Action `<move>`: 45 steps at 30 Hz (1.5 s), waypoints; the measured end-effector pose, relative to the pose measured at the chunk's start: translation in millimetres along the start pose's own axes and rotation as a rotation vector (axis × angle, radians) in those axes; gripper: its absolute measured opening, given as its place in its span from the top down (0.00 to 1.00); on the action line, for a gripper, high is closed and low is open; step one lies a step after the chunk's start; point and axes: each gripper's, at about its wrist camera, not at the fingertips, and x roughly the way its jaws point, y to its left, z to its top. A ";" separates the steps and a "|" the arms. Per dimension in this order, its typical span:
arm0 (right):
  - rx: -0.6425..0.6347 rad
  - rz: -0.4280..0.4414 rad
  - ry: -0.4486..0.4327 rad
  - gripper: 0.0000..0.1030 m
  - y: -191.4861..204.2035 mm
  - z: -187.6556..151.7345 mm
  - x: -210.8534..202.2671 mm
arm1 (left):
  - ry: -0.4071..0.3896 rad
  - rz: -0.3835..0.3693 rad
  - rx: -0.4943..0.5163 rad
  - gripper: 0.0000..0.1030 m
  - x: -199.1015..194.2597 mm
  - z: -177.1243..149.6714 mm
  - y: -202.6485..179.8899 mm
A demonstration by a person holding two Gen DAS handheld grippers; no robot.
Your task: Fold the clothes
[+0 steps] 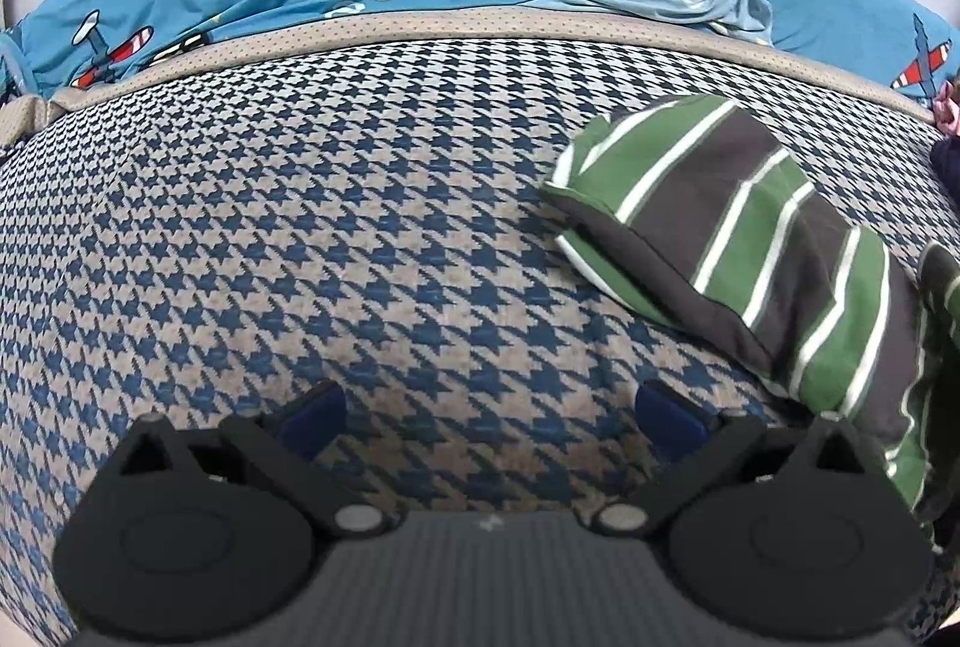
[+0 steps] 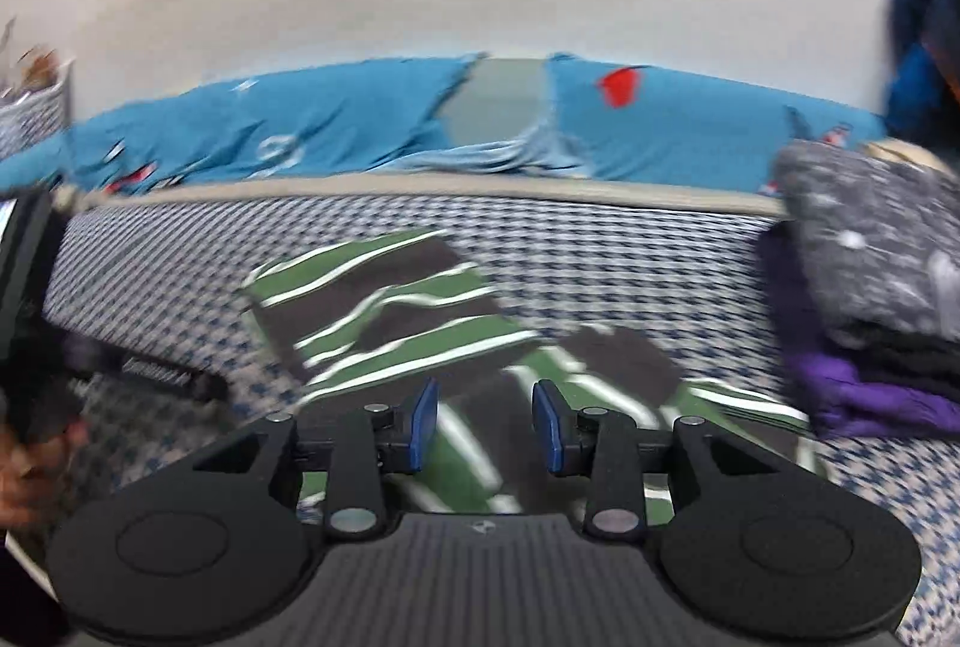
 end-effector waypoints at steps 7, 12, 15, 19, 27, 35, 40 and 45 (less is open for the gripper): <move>-0.058 0.103 0.066 0.54 22.6 6.0 31.0 | 0.004 0.005 -0.039 0.00 2.5 5.9 3.7; -0.124 0.139 0.089 0.50 34.6 7.6 53.8 | 0.010 0.012 -0.063 0.00 5.5 10.0 5.4; -0.183 0.153 0.087 0.49 44.9 7.1 62.3 | 0.011 0.008 -0.080 0.00 6.1 11.8 6.3; -0.280 0.185 0.084 0.45 59.8 8.4 76.5 | 0.014 0.007 -0.097 0.00 5.8 14.2 10.5; -0.540 0.185 0.076 0.41 92.4 -3.8 109.9 | 0.023 0.009 -0.128 0.00 6.1 17.3 19.6; -0.440 0.211 0.099 0.77 79.4 6.4 133.2 | 0.036 0.019 -0.145 0.00 9.6 15.9 26.6; -0.317 0.237 0.084 0.86 63.0 24.6 129.7 | 0.042 0.017 -0.163 0.00 11.5 16.5 26.4; -0.194 0.241 0.030 0.87 43.7 43.9 124.7 | 0.043 0.010 -0.154 0.00 12.7 17.0 18.5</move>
